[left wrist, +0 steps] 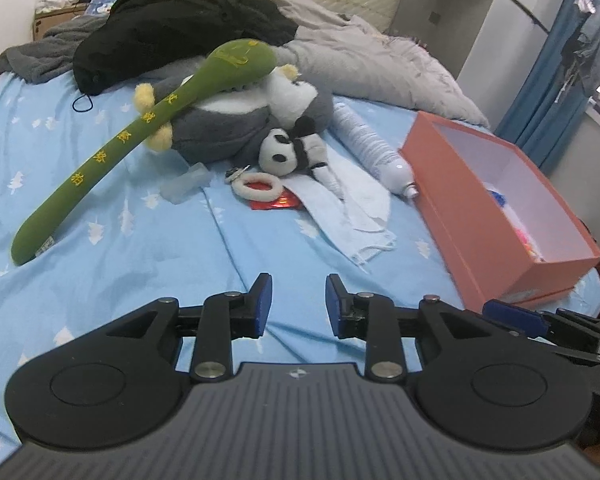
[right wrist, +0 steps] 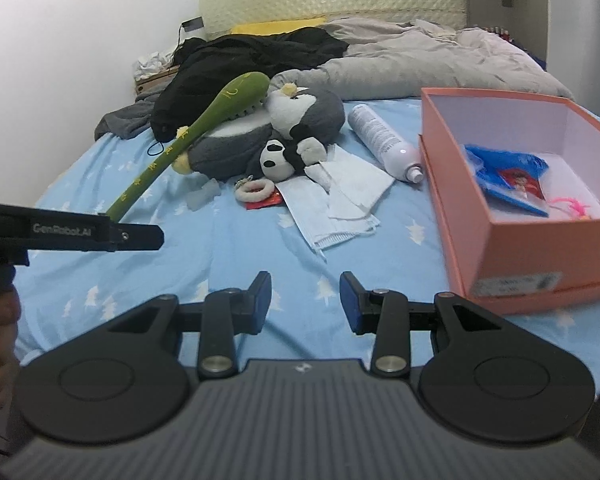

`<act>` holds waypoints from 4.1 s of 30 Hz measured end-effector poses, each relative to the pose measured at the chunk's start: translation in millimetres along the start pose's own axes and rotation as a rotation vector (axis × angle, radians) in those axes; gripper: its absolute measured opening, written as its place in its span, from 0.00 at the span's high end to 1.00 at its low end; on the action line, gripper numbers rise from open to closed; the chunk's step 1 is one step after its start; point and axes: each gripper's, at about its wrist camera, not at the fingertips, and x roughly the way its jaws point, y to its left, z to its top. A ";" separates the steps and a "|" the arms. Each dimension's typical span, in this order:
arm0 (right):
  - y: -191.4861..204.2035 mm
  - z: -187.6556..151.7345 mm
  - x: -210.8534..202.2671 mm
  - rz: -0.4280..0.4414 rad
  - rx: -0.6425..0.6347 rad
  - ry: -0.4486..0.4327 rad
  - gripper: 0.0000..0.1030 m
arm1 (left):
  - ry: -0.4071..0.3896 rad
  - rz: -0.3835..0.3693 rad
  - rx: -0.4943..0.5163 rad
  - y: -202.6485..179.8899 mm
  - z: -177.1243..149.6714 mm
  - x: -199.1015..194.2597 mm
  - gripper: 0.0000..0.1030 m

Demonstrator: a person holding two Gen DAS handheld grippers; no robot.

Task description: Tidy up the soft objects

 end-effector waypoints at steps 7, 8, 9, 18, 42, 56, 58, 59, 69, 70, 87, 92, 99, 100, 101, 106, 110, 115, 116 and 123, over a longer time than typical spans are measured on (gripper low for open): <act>-2.6 11.0 48.1 0.002 -0.015 0.023 0.60 | 0.018 0.009 -0.015 19.8 18.7 49.4 0.67; -3.9 12.2 54.8 -0.001 -0.017 0.028 0.60 | 0.020 0.007 -0.016 21.7 21.2 56.6 0.67; -5.4 13.9 62.7 -0.005 -0.017 0.034 0.57 | 0.023 0.008 -0.018 23.3 23.7 64.1 0.67; -17.6 20.1 120.1 -0.016 -0.011 0.067 0.46 | 0.030 0.014 -0.056 36.5 40.6 132.2 0.61; -7.3 30.2 200.4 0.028 -0.219 0.125 0.78 | -0.026 -0.007 -0.135 51.8 59.4 211.1 0.70; -6.6 29.7 160.6 0.041 -0.150 0.131 0.94 | -0.070 -0.050 -0.132 45.6 54.9 153.5 0.90; -5.5 26.8 150.0 0.035 -0.149 0.132 0.94 | -0.066 -0.062 -0.127 42.0 49.7 142.1 0.90; -5.3 25.5 144.9 0.033 -0.148 0.132 0.94 | -0.065 -0.066 -0.120 39.8 46.6 136.5 0.90; -4.4 -2.4 93.2 0.006 -0.137 0.159 0.94 | -0.015 -0.080 -0.095 28.5 8.3 93.2 0.91; -4.4 -6.1 88.8 0.003 -0.134 0.165 0.94 | -0.005 -0.080 -0.093 26.6 3.5 90.7 0.90; -14.7 -43.0 44.5 0.027 -0.051 0.250 0.78 | 0.148 -0.050 -0.031 8.2 -56.4 65.4 0.68; -13.7 -37.6 44.5 0.055 -0.048 0.215 0.54 | 0.127 -0.043 0.018 3.6 -52.0 59.7 0.45; -12.6 -28.5 54.3 0.032 -0.080 0.171 0.54 | 0.116 -0.021 0.095 -4.5 -43.3 67.0 0.42; -14.8 -26.9 57.1 0.030 -0.072 0.171 0.54 | 0.118 -0.023 0.106 -5.7 -42.4 69.4 0.42; -16.0 -26.1 60.2 0.028 -0.069 0.174 0.54 | 0.118 -0.027 0.118 -7.3 -41.4 71.8 0.42; -19.6 -26.5 76.4 0.058 -0.051 0.186 0.55 | 0.118 -0.010 0.166 -17.6 -40.0 84.4 0.42; -19.2 -28.9 85.0 0.067 -0.049 0.197 0.67 | 0.125 0.005 0.198 -23.8 -41.1 93.5 0.43; -24.6 -33.5 87.8 0.034 -0.046 0.221 0.91 | 0.139 0.048 0.229 -26.2 -44.6 103.0 0.57; -28.2 -32.8 86.5 0.032 -0.030 0.217 0.92 | 0.143 0.054 0.224 -24.8 -44.9 104.5 0.59; -44.3 -32.0 80.0 -0.002 0.013 0.199 0.93 | 0.140 0.096 0.181 -18.2 -43.5 106.3 0.83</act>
